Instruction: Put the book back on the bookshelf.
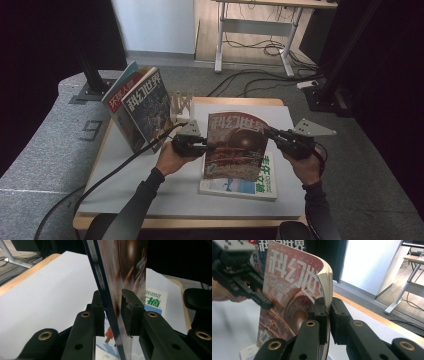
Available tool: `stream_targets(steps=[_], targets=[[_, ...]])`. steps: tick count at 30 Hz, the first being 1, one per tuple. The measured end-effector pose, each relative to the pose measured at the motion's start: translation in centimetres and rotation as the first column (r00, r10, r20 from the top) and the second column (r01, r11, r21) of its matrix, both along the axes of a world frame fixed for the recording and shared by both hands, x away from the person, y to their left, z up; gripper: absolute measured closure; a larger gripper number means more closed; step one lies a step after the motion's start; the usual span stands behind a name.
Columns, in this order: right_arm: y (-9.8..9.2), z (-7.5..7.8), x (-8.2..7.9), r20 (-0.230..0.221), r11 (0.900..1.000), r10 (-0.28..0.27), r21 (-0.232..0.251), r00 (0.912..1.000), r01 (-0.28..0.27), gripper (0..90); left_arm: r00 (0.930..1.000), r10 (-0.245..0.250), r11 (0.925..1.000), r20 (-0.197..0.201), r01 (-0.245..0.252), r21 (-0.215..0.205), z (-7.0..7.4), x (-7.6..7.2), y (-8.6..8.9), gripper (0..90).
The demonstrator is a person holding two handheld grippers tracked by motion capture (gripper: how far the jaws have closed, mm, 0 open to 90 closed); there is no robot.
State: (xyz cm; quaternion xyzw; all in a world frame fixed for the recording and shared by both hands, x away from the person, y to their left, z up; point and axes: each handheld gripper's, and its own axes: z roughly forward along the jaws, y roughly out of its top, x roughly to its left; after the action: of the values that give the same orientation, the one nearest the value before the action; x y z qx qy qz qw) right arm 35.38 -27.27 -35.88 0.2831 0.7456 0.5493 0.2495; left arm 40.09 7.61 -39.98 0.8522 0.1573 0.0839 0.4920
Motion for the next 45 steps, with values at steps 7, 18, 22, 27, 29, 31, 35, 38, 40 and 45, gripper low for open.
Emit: stream_targets(steps=[7, 18, 22, 27, 29, 31, 35, 38, 40, 45], targets=[[-0.2, -0.1, 0.1, -0.013, 1.0, 0.004, 0.016, 0.9999, -0.004, 82.1, 0.9996, 0.017, 0.9998, 0.021, -0.017, -0.001, 2.3, 0.3, -0.6, 73.1], [-0.4, -0.2, 0.1, -0.026, 1.0, 0.001, 0.03, 0.9997, 0.0, 80.9, 0.9997, 0.025, 0.9992, 0.008, -0.025, -0.032, 3.8, 0.5, -1.1, 81.5], [-0.7, -0.4, 0.2, -0.033, 0.999, -0.015, 0.045, 0.9993, 0.016, 76.0, 0.9996, 0.008, 0.9975, -0.026, -0.01, -0.07, 3.6, 0.5, -0.8, 83.7], [-1.0, -1.0, 0.3, -0.049, 0.998, -0.029, 0.046, 0.9984, 0.031, 68.8, 0.9998, 0.007, 0.9977, -0.017, -0.009, -0.067, 3.7, 0.2, -0.8, 83.9], [-1.0, -1.4, 0.4, -0.058, 0.998, -0.038, 0.037, 0.9976, 0.04, 66.1, 0.9998, 0.013, 0.9977, -0.013, -0.014, -0.066, 3.7, 0.1, -0.8, 83.9], [-1.1, -1.8, 0.4, -0.069, 0.998, -0.044, 0.032, 0.9967, 0.046, 64.1, 0.9997, 0.019, 0.9977, -0.013, -0.02, -0.064, 3.7, 0.0, -0.6, 83.9], [-1.4, -3.0, 0.4, -0.092, 0.998, -0.054, 0.028, 0.9943, 0.057, 58.3, 0.9989, 0.042, 0.9965, -0.018, -0.044, -0.071, 3.7, 0.1, -0.2, 83.8], [-1.7, -3.8, 0.4, -0.109, 0.997, -0.067, 0.018, 0.9918, 0.07, 54.9, 0.9985, 0.05, 0.9957, -0.02, -0.052, -0.077, 3.6, 0.1, 0.1, 83.9], [-1.8, -4.4, 0.5, -0.124, 0.997, -0.073, 0.017, 0.9896, 0.076, 52.8, 0.9985, 0.052, 0.9955, -0.019, -0.053, -0.078, 3.6, 0.0, 0.2, 83.9], [-2.1, -5.9, 0.6, -0.163, 0.995, -0.099, -0.009, 0.9817, 0.099, 46.7, 0.9979, 0.063, 0.9952, -0.018, -0.064, -0.074, 3.7, 0.0, 0.3, 83.9]])
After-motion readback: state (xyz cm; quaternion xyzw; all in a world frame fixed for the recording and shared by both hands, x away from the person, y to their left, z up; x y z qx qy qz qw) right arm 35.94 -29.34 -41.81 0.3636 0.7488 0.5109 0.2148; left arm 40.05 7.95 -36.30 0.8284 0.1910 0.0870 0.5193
